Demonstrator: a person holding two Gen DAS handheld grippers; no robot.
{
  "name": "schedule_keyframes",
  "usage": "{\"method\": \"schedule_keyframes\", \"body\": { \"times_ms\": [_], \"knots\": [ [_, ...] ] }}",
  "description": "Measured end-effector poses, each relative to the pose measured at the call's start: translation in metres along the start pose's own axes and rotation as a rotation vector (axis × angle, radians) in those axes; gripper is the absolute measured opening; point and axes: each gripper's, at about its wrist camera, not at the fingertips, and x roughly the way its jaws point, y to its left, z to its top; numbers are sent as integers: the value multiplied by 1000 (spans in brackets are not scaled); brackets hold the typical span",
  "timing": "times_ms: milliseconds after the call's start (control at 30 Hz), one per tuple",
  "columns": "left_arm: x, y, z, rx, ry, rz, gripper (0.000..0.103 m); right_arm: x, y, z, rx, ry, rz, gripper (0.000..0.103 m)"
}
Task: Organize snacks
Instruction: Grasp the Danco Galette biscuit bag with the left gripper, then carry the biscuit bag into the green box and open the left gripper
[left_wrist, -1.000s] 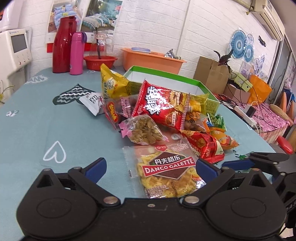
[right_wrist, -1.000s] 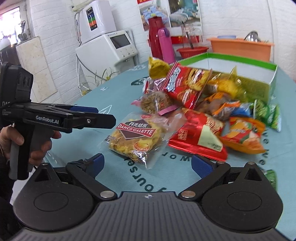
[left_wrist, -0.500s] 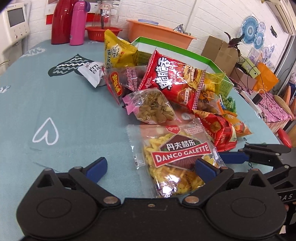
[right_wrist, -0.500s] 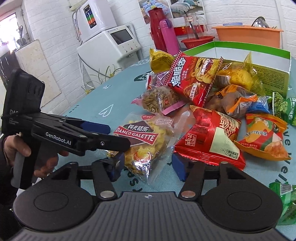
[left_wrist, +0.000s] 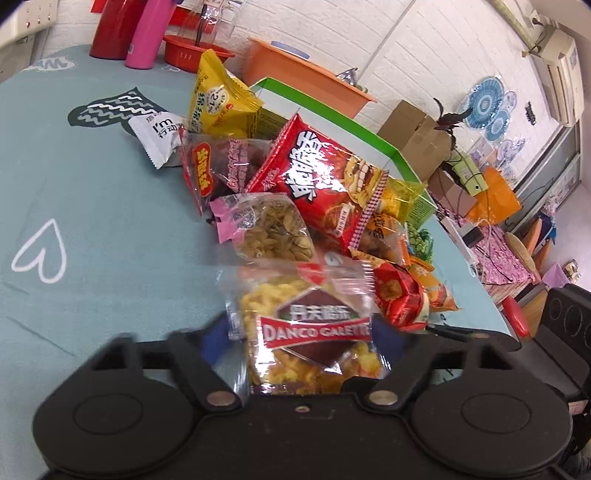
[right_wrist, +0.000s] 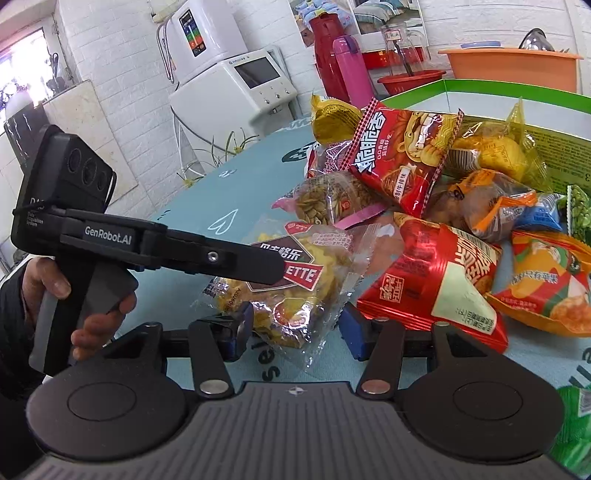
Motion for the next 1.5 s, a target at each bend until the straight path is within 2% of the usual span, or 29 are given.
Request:
{"method": "schedule_keyframes", "body": {
  "times_ms": [100,167,233,400,567,867,1200,1300,1400,1433,1500],
  "knots": [
    [-8,-1,0,-39,-27,-11,70,1,7,2,-12,1,-17,71],
    [-24,-9,4,-11,-67,-30,67,-8,15,4,-51,-29,-42,62],
    [-37,-21,12,33,-113,-48,62,-20,17,8,-59,-69,-42,59],
    [-47,-52,49,117,-209,-114,60,-48,18,33,-120,-203,-97,57],
    [-23,-77,88,190,-250,-169,60,-65,0,61,-149,-305,-191,57],
    [45,-95,152,225,-219,-217,60,-66,-63,101,-84,-354,-298,57],
    [123,-81,187,169,-105,-214,60,-41,-136,117,11,-274,-315,57],
    [142,-76,193,162,-71,-194,64,-31,-154,117,50,-245,-307,57],
    [155,-72,192,158,-51,-158,103,-20,-165,116,62,-211,-312,61],
    [158,-71,192,155,-45,-148,103,-15,-166,116,57,-195,-325,64],
    [160,-72,190,153,-41,-129,103,-6,-168,114,35,-156,-358,78]
  ]
}}
